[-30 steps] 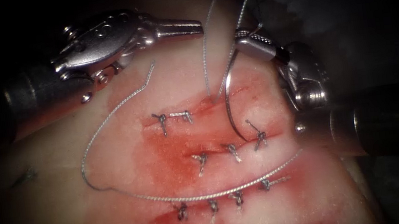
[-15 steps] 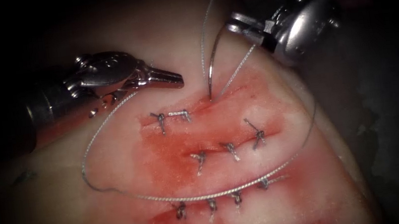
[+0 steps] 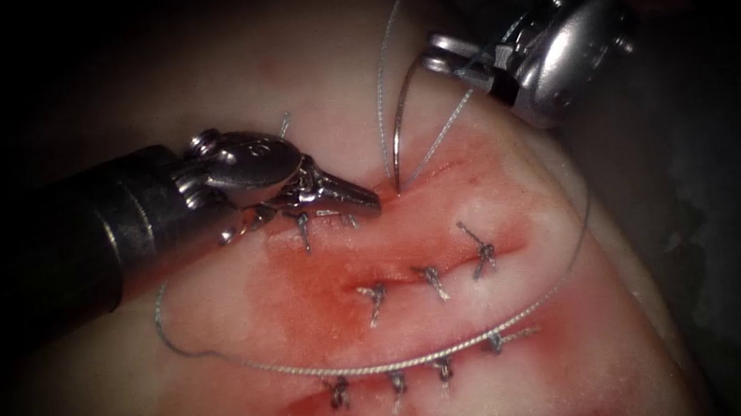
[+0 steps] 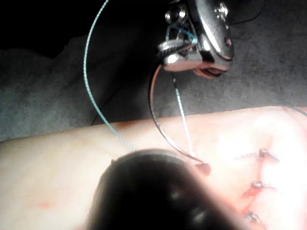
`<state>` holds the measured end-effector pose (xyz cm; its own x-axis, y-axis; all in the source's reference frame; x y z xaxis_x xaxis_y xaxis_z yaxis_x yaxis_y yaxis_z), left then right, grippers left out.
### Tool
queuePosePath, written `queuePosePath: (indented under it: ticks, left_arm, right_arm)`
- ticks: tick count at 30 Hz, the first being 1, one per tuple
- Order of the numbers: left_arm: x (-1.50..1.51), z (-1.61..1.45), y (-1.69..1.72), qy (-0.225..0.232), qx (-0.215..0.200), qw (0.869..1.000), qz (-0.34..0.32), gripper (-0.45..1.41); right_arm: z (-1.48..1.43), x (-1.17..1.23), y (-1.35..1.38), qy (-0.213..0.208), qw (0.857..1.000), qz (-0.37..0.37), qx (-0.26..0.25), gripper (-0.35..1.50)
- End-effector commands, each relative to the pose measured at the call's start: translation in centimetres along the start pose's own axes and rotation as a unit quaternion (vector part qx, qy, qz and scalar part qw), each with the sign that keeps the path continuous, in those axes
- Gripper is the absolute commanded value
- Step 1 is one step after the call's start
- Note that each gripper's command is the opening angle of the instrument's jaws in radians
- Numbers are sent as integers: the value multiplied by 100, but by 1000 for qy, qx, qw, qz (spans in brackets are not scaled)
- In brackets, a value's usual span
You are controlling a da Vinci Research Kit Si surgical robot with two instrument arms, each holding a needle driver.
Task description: Wound Closure
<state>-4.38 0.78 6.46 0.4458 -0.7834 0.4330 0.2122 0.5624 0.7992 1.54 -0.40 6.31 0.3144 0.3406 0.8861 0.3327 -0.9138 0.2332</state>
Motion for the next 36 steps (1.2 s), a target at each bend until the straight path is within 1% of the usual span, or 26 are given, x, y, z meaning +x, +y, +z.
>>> queuePosePath:
  ticks: [1,2,3,4,5,6,7,8,9,10,11,14,15,16,17,18,19,21,22,23,24,29,31,36]
  left_arm:
    - [-13,-3,12,-4,-3,1000,4,-45]
    - [-13,-4,13,-5,-5,1000,5,-45]
    - [-13,-5,15,-8,-8,1000,5,-45]
    - [-13,-7,17,-9,-10,1000,6,-45]
    - [-14,-8,19,-10,-11,1000,6,-45]
    - [-14,-9,22,-11,-13,1000,4,-45]
    - [-14,-10,22,-12,-14,1000,4,-45]
    - [-14,-10,23,-12,-14,1000,4,-45]
    - [-14,-10,23,-12,-14,1000,4,-45]
    - [-13,-11,24,-12,-14,1000,4,-45]
    - [-13,-11,24,-12,-14,1000,4,-45]
    - [-13,-11,24,-12,-14,1000,4,-45]
    - [-13,-11,24,-12,-14,1000,4,-45]
    - [-13,-11,24,-12,-14,1000,4,-45]
    - [-13,-10,24,-12,-14,1000,4,-45]
    - [-13,-11,24,-12,-14,1000,4,-45]
    - [-12,-9,24,-12,-15,1000,4,-45]
    - [-10,-8,24,-13,-15,1000,5,-45]
    - [-9,-6,24,-13,-17,1000,6,-45]
    - [-9,-6,24,-13,-17,1000,6,-45]
    - [-8,-4,24,-13,-17,1000,6,-45]
    - [-7,0,24,-14,-19,1000,6,-45]
    - [-7,2,24,-14,-20,1000,6,-45]
    - [-7,13,23,-15,-24,1000,6,-45]
  right_arm:
    - [10,31,6,50,999,19,0,-35]
    - [9,35,10,88,995,46,-10,-35]
    - [8,37,14,128,987,94,-20,-35]
    - [7,36,20,158,967,197,-32,-35]
    - [9,31,23,131,945,299,-32,-35]
    - [13,20,23,79,929,360,-22,-35]
    - [14,14,24,63,926,372,-19,-35]
    - [15,13,28,68,921,384,-20,-35]
    - [15,13,28,68,921,384,-20,-35]
    - [15,14,33,81,913,399,-25,-35]
    - [16,18,43,103,900,423,-29,-35]
    - [16,20,43,104,904,414,-26,-35]
    - [16,20,41,101,912,398,-22,-35]
    - [16,19,38,97,924,368,-21,-35]
    - [15,19,37,101,933,344,-20,-35]
    - [14,22,36,118,938,324,-23,-35]
    - [10,27,30,149,954,257,-32,-35]
    - [9,27,24,156,961,225,-33,-35]
    - [8,27,21,155,972,175,-35,-35]
    - [8,27,21,155,972,175,-35,-35]
    - [9,27,20,145,979,137,-34,-35]
    - [10,28,20,145,979,137,-34,-35]
    - [11,27,18,140,982,125,-33,-35]
    - [13,27,12,138,982,121,-37,-35]
